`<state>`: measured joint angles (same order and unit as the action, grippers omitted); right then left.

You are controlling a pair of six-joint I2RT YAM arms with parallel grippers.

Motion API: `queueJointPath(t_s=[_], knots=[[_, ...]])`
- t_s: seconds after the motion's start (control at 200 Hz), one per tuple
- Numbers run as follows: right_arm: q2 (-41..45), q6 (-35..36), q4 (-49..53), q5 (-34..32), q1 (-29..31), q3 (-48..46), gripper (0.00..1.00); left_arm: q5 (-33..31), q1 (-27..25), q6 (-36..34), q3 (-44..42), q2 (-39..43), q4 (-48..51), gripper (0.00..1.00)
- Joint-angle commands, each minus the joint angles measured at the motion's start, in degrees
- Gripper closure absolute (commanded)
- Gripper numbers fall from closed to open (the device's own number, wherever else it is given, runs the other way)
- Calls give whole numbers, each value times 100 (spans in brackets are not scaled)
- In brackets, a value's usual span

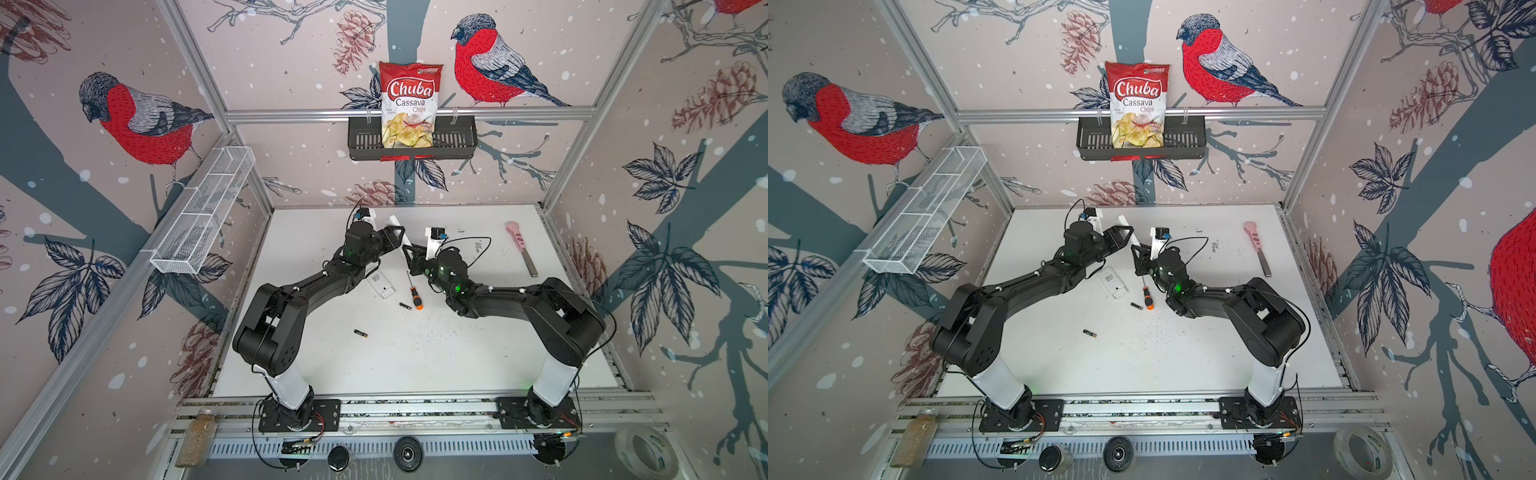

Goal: Unload the batteries from the remote control

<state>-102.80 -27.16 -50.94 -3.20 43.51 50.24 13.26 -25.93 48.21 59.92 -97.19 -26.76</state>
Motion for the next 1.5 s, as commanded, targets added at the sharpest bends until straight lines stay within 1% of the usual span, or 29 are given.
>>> queueJointPath(t_s=[0.0, 0.1, 0.17, 0.33, 0.46, 0.655, 0.806, 0.986, 1.096, 1.201, 1.491], knots=[[39, -5, 63, -112, 8, -15, 73, 10, 3, 42, -9, 46, -346, 61], [93, 67, 135, -120, 11, -29, 75, 10, 1, 40, -11, 47, -335, 61], [152, 135, 186, -124, 20, -40, 78, 8, 7, 32, -14, 48, -337, 61], [285, 289, 333, -201, 47, -72, 79, 2, 25, 32, -7, 59, -335, 61], [348, 356, 391, -225, 69, -116, 78, 1, 44, 36, -7, 56, -338, 61], [397, 351, 417, -264, 74, -208, 71, -5, 63, 33, -2, 60, -334, 61], [456, 351, 423, -291, 78, -260, 71, -16, 79, 31, -4, 43, -336, 61], [454, 369, 450, -319, 67, -243, 73, -94, 97, 116, -36, 7, -428, 61], [418, 311, 415, -293, 71, -210, 69, -193, 94, 242, -83, -24, -546, 62], [402, 231, 305, -261, 71, -226, 68, -330, 88, 359, -165, 1, -672, 62], [226, 113, 131, -92, 79, -135, 71, -360, 79, 392, -191, -5, -743, 62]])
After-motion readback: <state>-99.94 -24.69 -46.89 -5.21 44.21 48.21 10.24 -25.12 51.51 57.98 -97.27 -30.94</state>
